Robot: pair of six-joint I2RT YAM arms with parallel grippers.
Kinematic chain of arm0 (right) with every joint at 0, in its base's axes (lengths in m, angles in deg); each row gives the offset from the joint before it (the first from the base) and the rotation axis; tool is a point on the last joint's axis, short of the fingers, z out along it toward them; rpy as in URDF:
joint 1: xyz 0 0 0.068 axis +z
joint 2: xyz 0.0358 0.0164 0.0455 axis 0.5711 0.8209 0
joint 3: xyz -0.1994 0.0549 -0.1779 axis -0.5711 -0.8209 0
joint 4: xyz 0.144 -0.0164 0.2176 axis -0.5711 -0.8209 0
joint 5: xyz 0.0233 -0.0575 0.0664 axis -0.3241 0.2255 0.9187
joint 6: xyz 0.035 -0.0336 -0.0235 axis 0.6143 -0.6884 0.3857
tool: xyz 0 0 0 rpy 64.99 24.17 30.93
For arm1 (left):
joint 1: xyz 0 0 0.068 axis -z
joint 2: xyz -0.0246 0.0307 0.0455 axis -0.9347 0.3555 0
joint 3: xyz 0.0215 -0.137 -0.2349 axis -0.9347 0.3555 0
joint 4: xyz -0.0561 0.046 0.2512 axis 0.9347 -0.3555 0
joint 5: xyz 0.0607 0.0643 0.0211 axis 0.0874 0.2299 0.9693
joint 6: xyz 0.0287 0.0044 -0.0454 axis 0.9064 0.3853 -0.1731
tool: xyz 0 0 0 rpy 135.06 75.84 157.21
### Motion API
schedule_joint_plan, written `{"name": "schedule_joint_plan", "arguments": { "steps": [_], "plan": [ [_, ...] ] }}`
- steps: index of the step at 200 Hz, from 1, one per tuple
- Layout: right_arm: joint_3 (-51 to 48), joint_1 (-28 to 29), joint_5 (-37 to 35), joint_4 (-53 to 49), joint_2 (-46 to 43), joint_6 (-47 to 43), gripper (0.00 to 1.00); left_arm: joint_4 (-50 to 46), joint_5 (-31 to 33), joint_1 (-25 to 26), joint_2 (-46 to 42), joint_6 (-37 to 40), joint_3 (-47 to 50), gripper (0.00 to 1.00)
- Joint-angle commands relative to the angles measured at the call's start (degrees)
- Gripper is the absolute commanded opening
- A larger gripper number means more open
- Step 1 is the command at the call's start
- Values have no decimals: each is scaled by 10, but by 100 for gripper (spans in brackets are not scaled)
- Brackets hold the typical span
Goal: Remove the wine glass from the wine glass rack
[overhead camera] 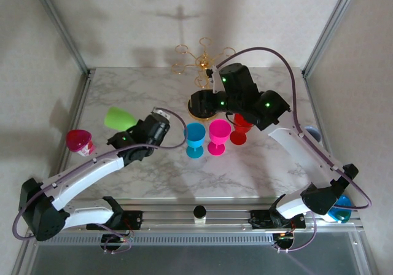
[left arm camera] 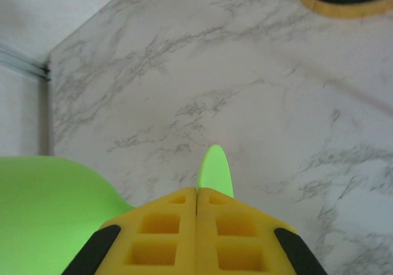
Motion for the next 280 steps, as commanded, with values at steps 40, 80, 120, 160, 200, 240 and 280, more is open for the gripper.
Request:
{"name": "schedule_joint_plan", "arguments": {
  "steps": [40, 80, 120, 160, 200, 240, 280],
  "plan": [
    [52, -14, 40, -19, 27, -18, 46, -11, 168, 97, 0, 28, 51, 0],
    [89, -13, 57, -42, 57, -43, 45, -16, 222, 150, -7, 39, 88, 0],
    [113, -8, 66, -61, 76, -74, 45, -29, 242, 188, -9, 46, 121, 0],
    [134, -2, 89, -78, 103, -99, 45, 2, 272, 233, -13, 92, 178, 0],
    [165, 11, 109, -92, 139, -134, 45, 28, 280, 283, 0, 129, 218, 0],
    [207, 35, 133, -114, 177, -183, 47, 40, 292, 318, -6, 161, 250, 0],
    [250, 54, 171, -133, 217, -222, 51, 77, 306, 352, 1, 205, 294, 0]
  ]
}}
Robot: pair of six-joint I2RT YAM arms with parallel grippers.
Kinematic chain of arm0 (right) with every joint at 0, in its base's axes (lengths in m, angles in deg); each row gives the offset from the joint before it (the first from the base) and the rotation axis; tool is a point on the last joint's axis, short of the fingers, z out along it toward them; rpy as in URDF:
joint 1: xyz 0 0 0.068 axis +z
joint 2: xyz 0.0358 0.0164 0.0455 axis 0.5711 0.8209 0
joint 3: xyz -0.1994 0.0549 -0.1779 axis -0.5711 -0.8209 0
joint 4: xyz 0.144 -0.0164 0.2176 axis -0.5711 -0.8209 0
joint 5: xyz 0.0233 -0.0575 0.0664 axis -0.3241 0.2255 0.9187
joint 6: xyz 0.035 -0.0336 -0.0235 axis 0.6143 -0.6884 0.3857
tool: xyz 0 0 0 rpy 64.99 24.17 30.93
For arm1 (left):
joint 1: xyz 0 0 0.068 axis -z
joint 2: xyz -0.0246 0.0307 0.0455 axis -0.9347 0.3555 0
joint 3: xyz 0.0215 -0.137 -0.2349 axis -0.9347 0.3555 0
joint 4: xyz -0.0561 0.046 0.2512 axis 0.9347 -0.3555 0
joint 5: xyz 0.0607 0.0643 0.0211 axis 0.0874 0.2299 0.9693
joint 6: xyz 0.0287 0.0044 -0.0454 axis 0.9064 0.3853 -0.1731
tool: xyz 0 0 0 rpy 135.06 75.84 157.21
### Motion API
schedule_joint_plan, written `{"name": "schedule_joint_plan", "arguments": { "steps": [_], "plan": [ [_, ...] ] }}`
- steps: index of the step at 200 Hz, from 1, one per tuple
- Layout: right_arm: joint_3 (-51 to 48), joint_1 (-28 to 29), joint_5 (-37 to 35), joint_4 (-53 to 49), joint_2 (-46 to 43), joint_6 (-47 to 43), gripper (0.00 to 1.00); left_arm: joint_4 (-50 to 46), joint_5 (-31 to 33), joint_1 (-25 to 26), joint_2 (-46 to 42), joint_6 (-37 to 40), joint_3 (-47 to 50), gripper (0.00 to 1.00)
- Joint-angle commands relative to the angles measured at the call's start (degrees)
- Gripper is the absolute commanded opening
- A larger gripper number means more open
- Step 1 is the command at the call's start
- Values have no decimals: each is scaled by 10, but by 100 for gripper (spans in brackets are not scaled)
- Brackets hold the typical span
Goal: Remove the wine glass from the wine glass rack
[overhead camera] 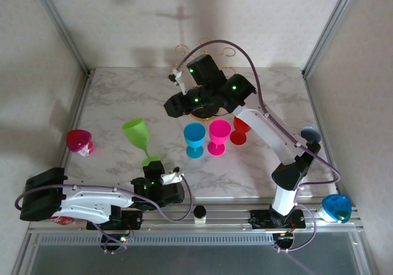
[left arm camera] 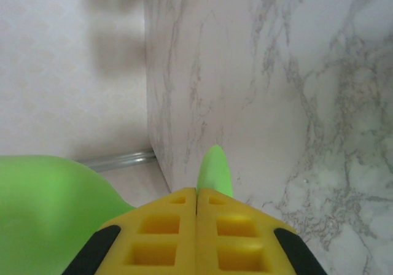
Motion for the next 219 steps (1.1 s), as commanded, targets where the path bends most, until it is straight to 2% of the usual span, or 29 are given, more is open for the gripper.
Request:
{"name": "schedule_joint_plan", "arguments": {
  "steps": [1, 83, 171, 219],
  "plan": [
    [33, 12, 41, -23, 19, -40, 51, 24, 34, 18, 5, 43, 24, 0],
    [115, 39, 86, -54, 113, -89, 60, 133, 111, 42, -2, 176, 110, 0],
    [184, 66, 115, -83, 183, -122, 65, 203, 148, 47, -1, 250, 143, 0],
    [203, 78, 123, -83, 210, -130, 67, 210, 152, 47, 7, 256, 143, 0]
  ]
}}
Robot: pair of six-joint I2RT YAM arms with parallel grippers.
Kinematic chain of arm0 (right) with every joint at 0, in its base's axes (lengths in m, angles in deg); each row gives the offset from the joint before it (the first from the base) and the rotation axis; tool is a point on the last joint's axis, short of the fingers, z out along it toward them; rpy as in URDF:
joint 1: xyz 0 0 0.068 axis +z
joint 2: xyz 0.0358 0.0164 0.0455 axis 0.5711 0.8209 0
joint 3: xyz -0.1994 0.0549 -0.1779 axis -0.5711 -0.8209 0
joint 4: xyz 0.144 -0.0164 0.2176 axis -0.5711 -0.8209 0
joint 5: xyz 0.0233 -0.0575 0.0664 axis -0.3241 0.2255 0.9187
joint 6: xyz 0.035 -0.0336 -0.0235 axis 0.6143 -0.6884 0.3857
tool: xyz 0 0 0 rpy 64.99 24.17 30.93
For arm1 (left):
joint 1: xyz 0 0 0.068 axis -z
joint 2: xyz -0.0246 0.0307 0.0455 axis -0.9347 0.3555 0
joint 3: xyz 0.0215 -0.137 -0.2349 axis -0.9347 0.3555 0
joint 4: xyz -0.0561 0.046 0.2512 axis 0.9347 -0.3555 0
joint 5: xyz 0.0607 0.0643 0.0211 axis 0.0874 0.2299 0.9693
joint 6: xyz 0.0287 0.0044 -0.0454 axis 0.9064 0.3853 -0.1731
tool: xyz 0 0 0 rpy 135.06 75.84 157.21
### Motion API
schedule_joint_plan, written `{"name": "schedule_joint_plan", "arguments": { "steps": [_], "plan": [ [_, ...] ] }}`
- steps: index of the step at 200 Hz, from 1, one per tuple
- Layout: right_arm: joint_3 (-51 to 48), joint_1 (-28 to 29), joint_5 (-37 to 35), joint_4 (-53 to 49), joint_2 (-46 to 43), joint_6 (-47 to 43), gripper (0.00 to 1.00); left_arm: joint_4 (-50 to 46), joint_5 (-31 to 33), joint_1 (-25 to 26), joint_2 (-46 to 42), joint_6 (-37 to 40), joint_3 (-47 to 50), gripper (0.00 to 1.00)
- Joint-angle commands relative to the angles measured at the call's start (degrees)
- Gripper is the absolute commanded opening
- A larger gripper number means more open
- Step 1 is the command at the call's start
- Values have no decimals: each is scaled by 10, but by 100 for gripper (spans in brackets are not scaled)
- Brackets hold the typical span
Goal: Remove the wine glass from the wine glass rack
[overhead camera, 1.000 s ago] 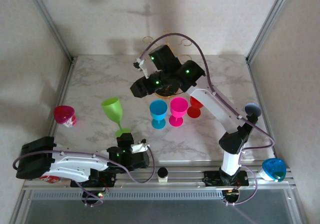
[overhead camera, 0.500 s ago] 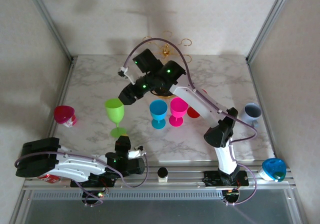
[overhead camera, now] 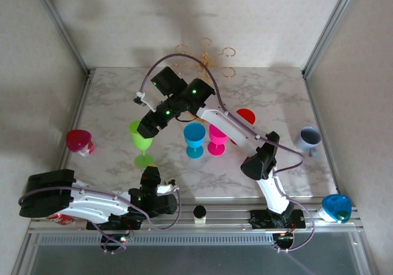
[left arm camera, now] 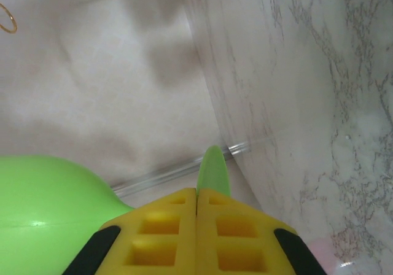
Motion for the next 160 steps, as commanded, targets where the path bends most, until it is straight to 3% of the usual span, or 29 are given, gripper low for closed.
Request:
{"name": "schedule_joint_plan", "arguments": {
  "steps": [1, 160],
  "plan": [
    [27, 11, 12, -9, 19, -17, 67, 11, 28, 5, 4, 15, 7, 0],
    [78, 35, 7, -28, 76, -45, 66, 9, 25, 5, 10, 6, -2, 0]
  ]
}}
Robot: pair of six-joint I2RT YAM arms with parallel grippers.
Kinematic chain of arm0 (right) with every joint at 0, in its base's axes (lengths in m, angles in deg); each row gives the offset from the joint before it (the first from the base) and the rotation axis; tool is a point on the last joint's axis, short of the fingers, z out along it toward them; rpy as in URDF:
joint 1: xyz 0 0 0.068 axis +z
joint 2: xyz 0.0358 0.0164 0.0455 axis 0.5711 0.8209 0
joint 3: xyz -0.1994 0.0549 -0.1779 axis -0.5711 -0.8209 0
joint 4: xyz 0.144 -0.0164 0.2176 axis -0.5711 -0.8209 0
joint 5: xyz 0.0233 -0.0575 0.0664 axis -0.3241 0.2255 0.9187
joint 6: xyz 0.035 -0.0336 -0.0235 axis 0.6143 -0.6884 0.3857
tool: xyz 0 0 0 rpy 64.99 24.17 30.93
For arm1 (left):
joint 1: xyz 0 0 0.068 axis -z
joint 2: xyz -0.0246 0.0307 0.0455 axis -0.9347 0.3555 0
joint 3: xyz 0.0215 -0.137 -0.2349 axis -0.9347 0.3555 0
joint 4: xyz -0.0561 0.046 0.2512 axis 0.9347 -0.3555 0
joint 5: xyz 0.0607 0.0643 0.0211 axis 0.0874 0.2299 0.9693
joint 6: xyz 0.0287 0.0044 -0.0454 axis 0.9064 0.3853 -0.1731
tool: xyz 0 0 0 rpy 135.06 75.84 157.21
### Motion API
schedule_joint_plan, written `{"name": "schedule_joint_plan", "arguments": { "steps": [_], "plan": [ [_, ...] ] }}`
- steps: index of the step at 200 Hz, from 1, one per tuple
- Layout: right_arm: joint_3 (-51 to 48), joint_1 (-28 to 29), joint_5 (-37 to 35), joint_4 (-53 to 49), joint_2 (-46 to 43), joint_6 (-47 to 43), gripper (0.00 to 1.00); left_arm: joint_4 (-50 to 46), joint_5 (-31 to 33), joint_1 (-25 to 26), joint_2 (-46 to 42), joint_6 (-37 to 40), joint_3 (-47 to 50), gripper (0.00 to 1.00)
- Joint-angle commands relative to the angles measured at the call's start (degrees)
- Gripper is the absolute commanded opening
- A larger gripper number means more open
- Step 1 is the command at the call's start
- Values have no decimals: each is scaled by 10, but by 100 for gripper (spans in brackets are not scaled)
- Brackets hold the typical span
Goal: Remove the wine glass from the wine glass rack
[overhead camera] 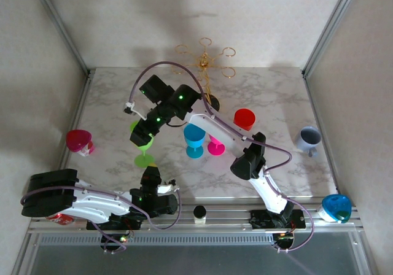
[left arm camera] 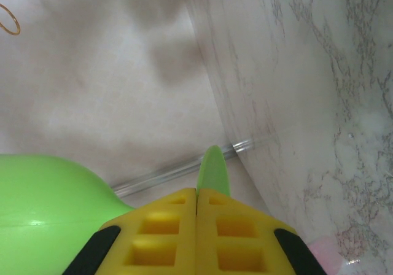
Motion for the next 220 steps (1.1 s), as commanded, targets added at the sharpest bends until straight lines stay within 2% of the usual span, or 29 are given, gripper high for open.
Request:
{"name": "schedule_joint_plan", "arguments": {
  "steps": [1, 98, 145, 169, 184, 220],
  "plan": [
    [20, 7, 12, -12, 10, -8, 66, -2, 18, 4, -3, -2, -3, 0],
    [20, 9, 31, -21, 15, -13, 39, -12, 18, 5, -18, -6, 1, 0],
    [22, 10, 33, -28, 18, -18, 17, -12, 19, 5, -18, -5, 2, 0],
    [21, 10, 31, -31, 16, -19, 10, -9, 20, 4, -18, -5, 3, 0],
    [21, 10, 31, -32, 15, -19, 0, -9, 20, 5, -19, -7, 2, 1],
    [19, 10, 27, -28, 11, -17, 0, -9, 23, 5, -25, -8, 3, 4]
  ]
}}
